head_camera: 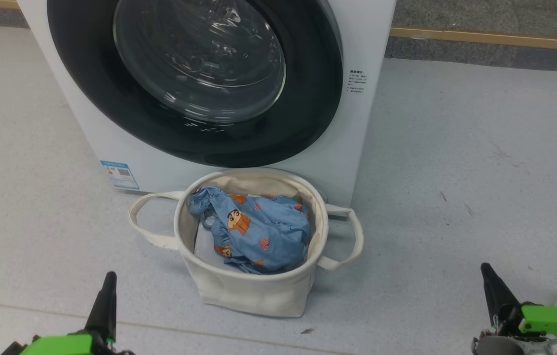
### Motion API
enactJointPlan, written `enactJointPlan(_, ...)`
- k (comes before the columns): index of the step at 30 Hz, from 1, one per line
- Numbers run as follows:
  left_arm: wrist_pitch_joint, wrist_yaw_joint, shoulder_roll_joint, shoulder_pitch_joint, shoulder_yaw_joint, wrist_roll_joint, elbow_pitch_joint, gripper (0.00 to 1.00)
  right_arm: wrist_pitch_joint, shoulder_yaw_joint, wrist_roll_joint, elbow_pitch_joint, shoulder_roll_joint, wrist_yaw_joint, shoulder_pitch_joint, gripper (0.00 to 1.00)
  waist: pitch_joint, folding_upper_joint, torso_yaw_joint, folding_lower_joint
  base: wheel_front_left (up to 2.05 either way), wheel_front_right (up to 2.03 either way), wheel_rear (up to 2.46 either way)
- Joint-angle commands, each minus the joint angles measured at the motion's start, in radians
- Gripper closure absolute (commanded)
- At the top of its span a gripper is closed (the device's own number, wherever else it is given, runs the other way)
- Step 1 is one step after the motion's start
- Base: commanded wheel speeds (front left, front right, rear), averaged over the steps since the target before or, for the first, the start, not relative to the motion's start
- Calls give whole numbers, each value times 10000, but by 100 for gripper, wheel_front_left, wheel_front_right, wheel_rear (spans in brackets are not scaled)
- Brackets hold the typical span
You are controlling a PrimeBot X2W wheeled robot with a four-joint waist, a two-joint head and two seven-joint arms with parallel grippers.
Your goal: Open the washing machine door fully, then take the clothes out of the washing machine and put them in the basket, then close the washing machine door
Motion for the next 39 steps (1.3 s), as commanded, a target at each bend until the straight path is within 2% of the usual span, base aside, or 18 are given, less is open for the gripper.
enactJointPlan(1,70,-69,57,-453,334,112,-262,100,58,166,-78,-303,-55,2,-492,100,0,-1,0,0,0,0,0)
enactJointPlan(39,80,-69,49,-454,346,122,-262,100,76,144,-96,-302,-40,2,-494,100,0,-1,0,0,0,0,0)
